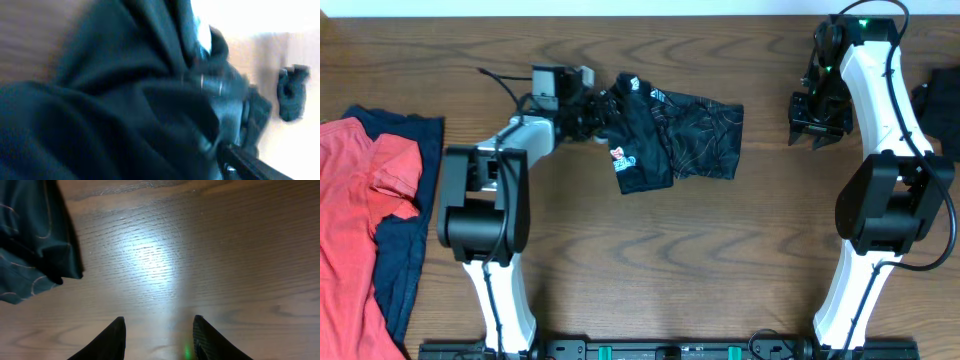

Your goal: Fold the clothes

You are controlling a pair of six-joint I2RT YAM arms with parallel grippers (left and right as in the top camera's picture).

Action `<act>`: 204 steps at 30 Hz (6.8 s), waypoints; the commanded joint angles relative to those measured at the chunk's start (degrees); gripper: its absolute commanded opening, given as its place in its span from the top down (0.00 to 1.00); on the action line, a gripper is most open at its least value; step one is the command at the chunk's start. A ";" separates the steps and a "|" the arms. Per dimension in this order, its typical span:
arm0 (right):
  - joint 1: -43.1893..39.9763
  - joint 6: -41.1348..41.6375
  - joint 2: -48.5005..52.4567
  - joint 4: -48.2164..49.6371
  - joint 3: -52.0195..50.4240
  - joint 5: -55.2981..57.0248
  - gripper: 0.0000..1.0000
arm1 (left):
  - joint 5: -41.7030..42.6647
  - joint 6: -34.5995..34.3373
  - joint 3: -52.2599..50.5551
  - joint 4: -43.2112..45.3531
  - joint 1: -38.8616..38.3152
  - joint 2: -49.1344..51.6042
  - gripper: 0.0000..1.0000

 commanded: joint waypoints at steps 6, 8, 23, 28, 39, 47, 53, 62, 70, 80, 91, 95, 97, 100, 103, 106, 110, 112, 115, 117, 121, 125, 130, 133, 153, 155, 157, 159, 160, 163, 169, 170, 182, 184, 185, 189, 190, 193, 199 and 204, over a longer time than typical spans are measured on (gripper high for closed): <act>-0.13 0.66 -1.18 0.00 -0.02 -0.46 0.60 | 7.17 -0.55 -1.22 -0.26 -4.59 2.08 0.94; -0.13 0.63 -1.18 -0.07 -0.02 -0.44 0.60 | 7.19 -2.27 -1.22 -0.33 -4.59 2.08 0.94; -0.13 -1.33 -1.18 0.57 -0.02 -0.42 0.58 | 1.62 0.72 -1.22 -8.85 -0.33 -13.79 0.94; -0.13 -1.31 -1.18 1.77 -0.02 -0.44 0.57 | -9.11 1.92 -1.25 -18.34 -0.35 -24.09 0.94; -0.13 -1.33 -1.18 2.16 -0.02 -1.53 0.57 | -15.74 2.34 -1.25 -24.79 -3.61 -23.23 0.94; -0.13 -1.36 -1.18 1.70 -0.02 -1.53 0.57 | -21.07 1.33 -1.22 -18.03 -10.80 -14.73 0.93; -0.13 -1.79 -1.18 0.83 -0.02 -1.53 0.57 | -20.98 -1.64 -1.22 -12.48 -14.32 -8.66 0.57; -0.13 -1.75 -1.18 0.48 -0.02 -1.55 0.55 | -20.63 -1.81 -0.83 -12.11 -15.85 -7.91 0.02; -0.13 -1.77 -1.18 1.22 -0.02 -1.55 0.46 | -18.43 0.26 3.23 -12.76 -15.80 -12.76 0.02; -0.13 -1.75 -1.18 2.86 -0.02 -1.97 0.42 | -13.33 1.70 13.64 -16.63 -17.97 -18.86 0.02; -0.13 -2.23 -1.18 2.89 -0.02 -1.95 0.41 | -22.67 2.12 14.21 -25.24 -17.90 -18.82 0.02; -0.13 -2.23 -1.18 2.82 -0.02 -1.95 0.41 | -26.34 2.12 14.19 -28.02 -17.57 -18.64 0.02; -0.13 -2.23 -1.18 2.80 -0.02 -1.95 0.41 | -27.63 2.12 14.14 -30.25 -17.49 -18.18 0.02; -0.13 -2.21 -1.18 2.82 -0.02 -1.95 0.41 | -29.14 2.12 14.10 -34.47 -17.44 -16.24 0.02; -0.13 -2.21 -1.18 2.82 -0.02 -1.95 0.41 | -29.07 2.14 14.08 -36.76 -17.44 -13.62 0.02; -0.13 -2.21 -1.18 2.82 -0.02 -1.95 0.41 | -28.20 2.10 14.08 -36.24 -17.44 -11.96 0.02; -0.13 -2.21 -1.18 2.84 -0.02 -1.95 0.41 | -27.85 2.08 14.08 -35.34 -17.44 -10.32 0.02; -0.13 -2.21 -1.18 2.84 -0.02 -1.95 0.41 | -27.85 2.08 14.08 -35.28 -17.44 -9.25 0.02; -0.13 -2.21 -1.18 2.82 -0.02 -1.95 0.41 | -28.00 2.08 14.08 -35.30 -17.42 -7.48 0.02; -0.13 -2.21 -1.18 2.78 -0.02 -1.95 0.41 | -28.04 2.10 14.08 -34.95 -17.16 -6.67 0.02; -0.13 -2.19 -1.18 2.56 -0.02 -1.95 0.42 | -28.02 2.08 14.08 -32.09 -15.85 -5.99 0.02; -0.13 -2.19 -1.18 2.16 -0.02 -1.97 0.43 | -28.04 2.08 14.08 -29.03 -14.10 -5.03 0.02; -0.13 -2.19 -1.18 1.53 -0.02 -1.95 0.43 | -27.56 1.38 14.08 -23.71 -12.31 -3.23 0.02; -0.13 -2.16 -1.18 1.46 -0.02 -1.95 0.43 | -26.21 0.79 14.10 -20.09 -12.20 -3.13 0.02; -0.13 -2.19 -1.18 1.75 -0.02 -3.21 0.42 | -17.00 -3.04 14.36 -16.17 -14.84 -3.08 0.02; -0.13 -2.19 -1.18 1.75 -0.02 -3.21 0.42 | -17.07 -4.20 14.53 -13.84 -14.19 -3.08 0.02; -0.13 -2.19 -1.18 1.75 -0.02 -3.21 0.42 | -17.46 -6.21 14.53 -11.06 -13.49 -3.08 0.02; -0.13 -2.19 -1.18 1.75 -0.02 -3.21 0.42 | -18.16 -6.82 14.53 -8.33 -12.87 -3.08 0.02; -0.13 -2.19 -1.18 1.75 -0.02 -3.21 0.42 | -18.84 -6.97 14.53 -7.30 -12.66 -3.08 0.02; -0.13 -2.19 -1.18 1.73 -0.02 -3.21 0.42 | -21.92 -7.63 14.53 -4.11 -12.11 -3.08 0.02; -0.13 -2.19 -1.18 1.62 -0.02 -3.21 0.41 | -16.79 -7.63 14.53 -6.62 -10.64 -3.08 0.02; -0.13 -2.21 -1.18 1.53 -0.02 -3.21 0.40 | -14.97 -7.58 14.53 -9.42 -10.51 -3.08 0.02; -0.13 -2.19 -1.18 1.57 -0.02 -3.23 0.40 | -10.10 -4.33 14.53 -22.32 -10.82 -3.08 0.02; -0.13 -2.19 -1.18 1.97 -0.02 -3.23 0.40 | -10.16 -3.98 14.53 -23.52 -11.23 -3.08 0.02; -0.13 -2.16 -1.18 2.21 -0.02 -3.23 0.40 | -10.23 -3.23 14.51 -23.78 -11.52 -3.08 0.02; -0.13 -2.16 -1.18 2.54 -0.02 -3.32 0.39 | -13.22 -3.28 14.51 -23.91 -13.05 -3.06 0.02; -0.13 -2.16 -1.18 2.56 -0.02 -3.45 0.39 | -14.21 -3.26 14.51 -23.76 -13.49 -3.06 0.02; -0.13 -2.16 -1.18 2.64 -0.02 -3.48 0.39 | -16.22 -3.23 14.51 -22.60 -14.91 -2.49 0.02; -0.13 -2.16 -1.18 2.38 -0.02 -3.45 0.39 | -16.41 -4.68 14.53 -16.11 -16.06 2.60 0.02; -0.13 -2.19 -1.18 1.46 -0.02 -3.45 0.40 | -16.44 -5.09 14.53 -7.78 -14.78 5.31 0.02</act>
